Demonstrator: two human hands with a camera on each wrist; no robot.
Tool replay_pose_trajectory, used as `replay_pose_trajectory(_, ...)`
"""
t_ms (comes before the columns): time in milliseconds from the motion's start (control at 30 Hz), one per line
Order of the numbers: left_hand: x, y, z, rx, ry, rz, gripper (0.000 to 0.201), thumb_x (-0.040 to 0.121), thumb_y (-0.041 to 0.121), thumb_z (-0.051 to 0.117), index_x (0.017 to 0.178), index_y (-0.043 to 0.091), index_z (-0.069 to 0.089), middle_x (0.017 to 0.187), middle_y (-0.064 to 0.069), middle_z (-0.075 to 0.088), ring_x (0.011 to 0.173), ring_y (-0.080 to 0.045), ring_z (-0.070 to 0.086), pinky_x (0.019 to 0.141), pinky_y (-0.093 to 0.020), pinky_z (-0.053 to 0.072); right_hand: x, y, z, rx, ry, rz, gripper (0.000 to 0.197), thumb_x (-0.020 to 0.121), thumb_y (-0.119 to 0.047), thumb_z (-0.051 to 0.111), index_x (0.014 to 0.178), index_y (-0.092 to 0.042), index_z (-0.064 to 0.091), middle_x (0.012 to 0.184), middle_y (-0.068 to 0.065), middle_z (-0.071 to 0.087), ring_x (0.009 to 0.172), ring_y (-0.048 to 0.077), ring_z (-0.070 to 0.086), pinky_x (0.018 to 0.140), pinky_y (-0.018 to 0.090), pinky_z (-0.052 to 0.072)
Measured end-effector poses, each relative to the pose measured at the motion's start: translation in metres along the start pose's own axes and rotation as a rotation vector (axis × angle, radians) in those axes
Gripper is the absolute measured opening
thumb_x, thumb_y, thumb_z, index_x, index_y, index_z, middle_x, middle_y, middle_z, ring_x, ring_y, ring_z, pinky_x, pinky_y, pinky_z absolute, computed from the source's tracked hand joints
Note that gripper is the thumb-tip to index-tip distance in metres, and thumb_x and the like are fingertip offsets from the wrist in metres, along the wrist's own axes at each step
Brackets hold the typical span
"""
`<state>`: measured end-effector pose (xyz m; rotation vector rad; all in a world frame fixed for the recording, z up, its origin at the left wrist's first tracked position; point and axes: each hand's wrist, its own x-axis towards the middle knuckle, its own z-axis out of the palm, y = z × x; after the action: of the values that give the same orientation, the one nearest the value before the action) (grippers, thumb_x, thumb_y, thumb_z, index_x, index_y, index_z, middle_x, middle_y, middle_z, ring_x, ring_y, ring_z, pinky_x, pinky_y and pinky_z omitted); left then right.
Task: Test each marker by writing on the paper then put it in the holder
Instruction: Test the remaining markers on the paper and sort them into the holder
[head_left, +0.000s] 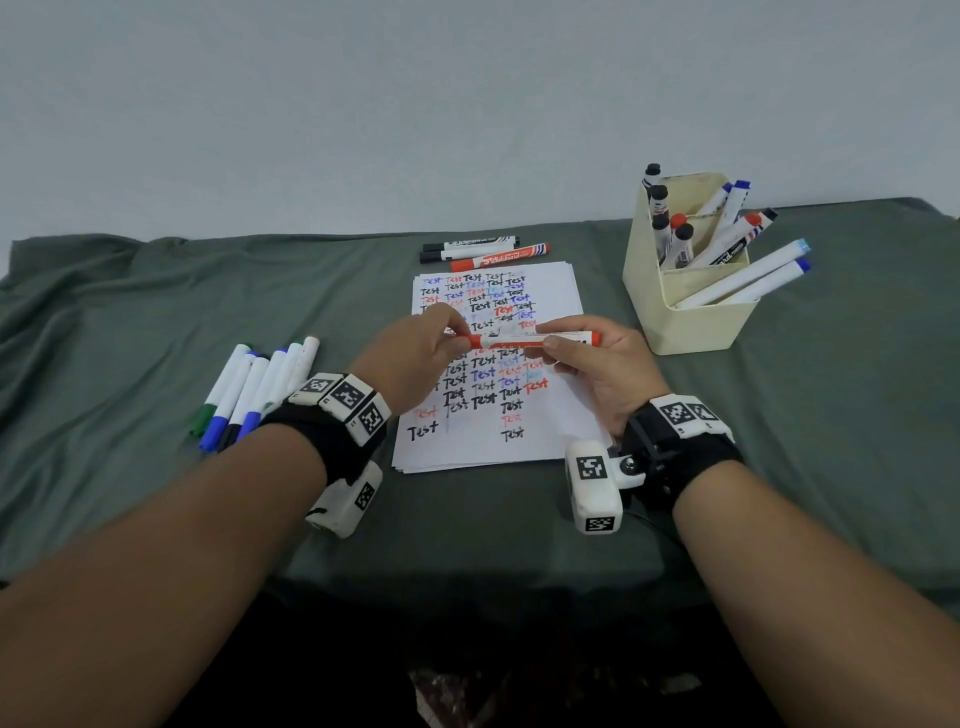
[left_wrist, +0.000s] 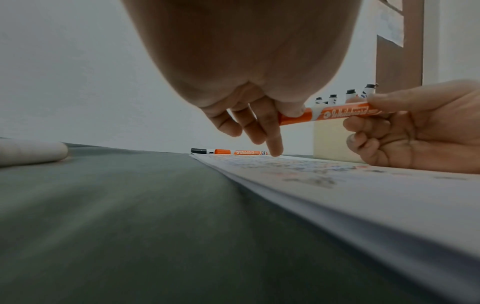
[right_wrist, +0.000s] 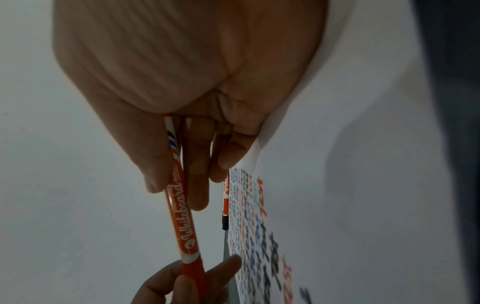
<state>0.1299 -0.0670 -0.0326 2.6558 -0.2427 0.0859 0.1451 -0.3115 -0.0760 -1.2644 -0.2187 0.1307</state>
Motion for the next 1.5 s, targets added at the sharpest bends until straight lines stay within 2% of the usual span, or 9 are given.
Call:
replay_pose_trajectory(267,-0.001,0.001,0.0,-0.034,-0.064,-0.011,0.006,0.105,0.026,0.047,0.102,0.025,0.052,0.076,0.008,0.067,0.059,0.0,0.057,0.053,-0.017,0.037,-0.004,-0.003,0.001,-0.071,-0.023,-0.005,0.014,0.082,-0.017,0.084,0.095,-0.022,0.083,0.1,0.011,0.079,0.103,0.025,0.075,0.095,0.03,0.058)
replay_pose_trajectory(533,-0.003,0.003,-0.006,-0.053,-0.016,0.024,0.004,0.103,0.029,0.051,0.102,0.026,0.052,0.075,0.008,0.065,0.058,-0.003,0.057,0.05,-0.013,0.038,-0.005,-0.006,0.002,-0.163,-0.023,-0.002,0.017,0.079,-0.029,0.085,0.096,-0.031,0.082,0.106,0.001,0.079,0.106,0.016,0.073,0.094,0.026,0.055)
replay_pose_trajectory(633,0.002,0.0,-0.005,0.066,-0.05,0.097,0.036,0.095,0.058,0.052,0.119,0.031,0.051,0.086,0.011,0.068,0.068,0.002,0.06,0.06,-0.022,0.048,-0.003,-0.006,0.004,-0.042,0.052,0.011,0.011,0.087,-0.016,0.08,0.091,-0.026,0.082,0.097,0.011,0.079,0.094,0.022,0.077,0.077,0.023,0.057)
replay_pose_trajectory(700,0.012,-0.01,-0.003,0.181,-0.116,0.039,0.083,0.08,0.081,0.048,0.144,0.029,0.037,0.125,-0.001,0.064,0.106,-0.011,0.062,0.09,-0.039,0.054,-0.001,-0.006,0.003,-0.02,0.114,0.022,0.014,0.089,-0.012,0.078,0.088,-0.025,0.081,0.096,0.013,0.079,0.09,0.022,0.076,0.074,0.026,0.057)
replay_pose_trajectory(767,0.019,-0.023,0.0,0.324,-0.217,-0.107,0.119,0.061,0.1,0.038,0.156,0.033,0.013,0.161,-0.009,0.026,0.145,-0.034,0.03,0.114,-0.056,0.032,0.001,-0.005,0.003,-0.045,0.135,0.024,0.013,0.088,-0.013,0.079,0.088,-0.027,0.081,0.097,0.009,0.079,0.09,0.02,0.075,0.076,0.027,0.057)
replay_pose_trajectory(900,0.022,-0.045,0.01,0.442,-0.48,-0.294,0.127,0.037,0.113,0.017,0.145,0.057,-0.022,0.164,-0.003,-0.025,0.15,-0.041,-0.018,0.117,-0.065,0.0,-0.002,-0.007,0.004,-0.061,0.145,0.028,0.016,0.088,-0.013,0.079,0.086,-0.029,0.082,0.1,-0.001,0.079,0.09,0.011,0.073,0.079,0.023,0.057)
replay_pose_trajectory(1167,0.026,-0.054,0.021,0.399,-0.468,-0.323,0.125,0.033,0.114,0.021,0.136,0.063,-0.029,0.162,0.002,-0.03,0.149,-0.038,-0.022,0.115,-0.068,-0.004,-0.003,-0.027,0.014,-0.044,0.281,-0.058,0.036,0.09,0.007,0.07,0.113,-0.017,0.055,0.093,0.01,0.077,0.087,0.021,0.074,0.077,0.028,0.061)
replay_pose_trajectory(1400,0.025,-0.048,0.015,0.386,-0.493,-0.324,0.128,0.033,0.114,0.022,0.14,0.063,-0.024,0.163,0.002,-0.029,0.149,-0.038,-0.022,0.115,-0.067,-0.005,0.007,-0.103,0.013,-0.356,0.361,-0.476,0.051,0.094,-0.014,0.064,0.124,-0.053,0.052,0.09,0.0,0.061,0.088,0.031,0.068,0.084,0.045,0.061)
replay_pose_trajectory(1500,0.023,-0.044,0.012,0.368,-0.506,-0.328,0.13,0.031,0.114,0.022,0.141,0.062,-0.023,0.162,0.002,-0.03,0.149,-0.038,-0.023,0.116,-0.067,-0.006,0.01,-0.13,-0.008,-0.37,0.478,-0.637,0.056,0.095,-0.012,0.059,0.129,-0.057,0.052,0.09,-0.01,0.057,0.084,0.015,0.064,0.078,0.034,0.059)
